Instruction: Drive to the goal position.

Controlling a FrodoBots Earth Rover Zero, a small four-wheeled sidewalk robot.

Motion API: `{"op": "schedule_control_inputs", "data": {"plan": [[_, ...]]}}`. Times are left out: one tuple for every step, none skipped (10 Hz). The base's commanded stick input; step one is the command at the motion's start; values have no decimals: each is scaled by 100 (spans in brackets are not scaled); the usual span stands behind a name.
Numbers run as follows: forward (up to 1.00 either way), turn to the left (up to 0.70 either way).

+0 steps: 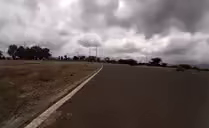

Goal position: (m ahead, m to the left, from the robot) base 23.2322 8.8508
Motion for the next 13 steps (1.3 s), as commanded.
{"op": "schedule_control_inputs", "data": {"plan": [[50,0],[50,0],[50,0],[50,0],[50,0],[50,0],[50,-4],[50,-27],[50,-50],[50,-50],[50,-50],[50,-2],[50,0]]}}
